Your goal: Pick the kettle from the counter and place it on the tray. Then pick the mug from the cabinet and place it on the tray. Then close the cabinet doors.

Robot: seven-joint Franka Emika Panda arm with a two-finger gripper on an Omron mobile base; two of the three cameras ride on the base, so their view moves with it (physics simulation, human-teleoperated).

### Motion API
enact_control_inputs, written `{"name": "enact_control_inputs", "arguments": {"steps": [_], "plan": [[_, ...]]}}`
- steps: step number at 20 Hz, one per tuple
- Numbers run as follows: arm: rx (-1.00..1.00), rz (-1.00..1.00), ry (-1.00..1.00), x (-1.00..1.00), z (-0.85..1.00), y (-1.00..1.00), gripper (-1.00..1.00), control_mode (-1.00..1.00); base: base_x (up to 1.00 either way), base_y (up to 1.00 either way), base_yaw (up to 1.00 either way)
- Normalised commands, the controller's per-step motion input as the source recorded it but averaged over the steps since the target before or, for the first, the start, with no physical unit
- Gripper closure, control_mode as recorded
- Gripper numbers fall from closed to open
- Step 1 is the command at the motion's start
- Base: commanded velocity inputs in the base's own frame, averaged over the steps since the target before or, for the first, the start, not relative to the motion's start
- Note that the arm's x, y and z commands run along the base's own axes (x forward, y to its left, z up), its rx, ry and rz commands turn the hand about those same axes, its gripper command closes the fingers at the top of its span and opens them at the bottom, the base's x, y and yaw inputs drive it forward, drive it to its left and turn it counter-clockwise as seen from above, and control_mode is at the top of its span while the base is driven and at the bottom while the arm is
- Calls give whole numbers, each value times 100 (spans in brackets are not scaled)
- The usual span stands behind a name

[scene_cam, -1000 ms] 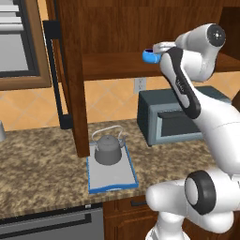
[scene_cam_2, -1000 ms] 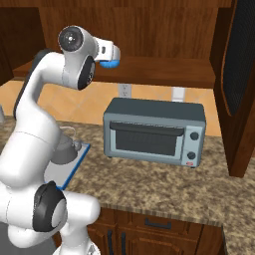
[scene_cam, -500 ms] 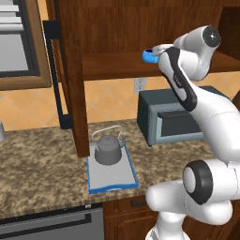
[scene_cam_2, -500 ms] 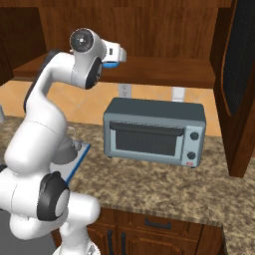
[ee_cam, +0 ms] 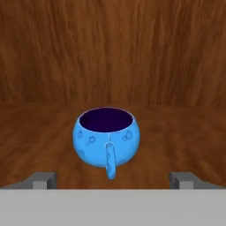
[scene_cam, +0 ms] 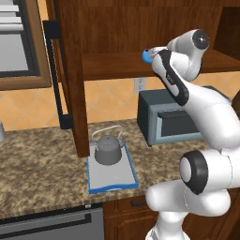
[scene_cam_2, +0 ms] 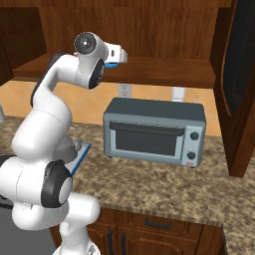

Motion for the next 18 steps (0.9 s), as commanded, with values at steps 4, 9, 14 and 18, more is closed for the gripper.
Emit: {"name": "enact_control_inputs", "arguments": {"steps": [4, 9, 14, 18], "plan": [[0, 0, 0, 16, -14, 11, -100, -100, 0, 0, 0], [0, 1, -1, 8, -6, 1, -100, -100, 0, 0, 0], [0, 4, 0, 22, -7, 1, -100, -100, 0, 0, 0], [0, 7, 0, 18, -5, 1, -100, -100, 0, 0, 0]]}}
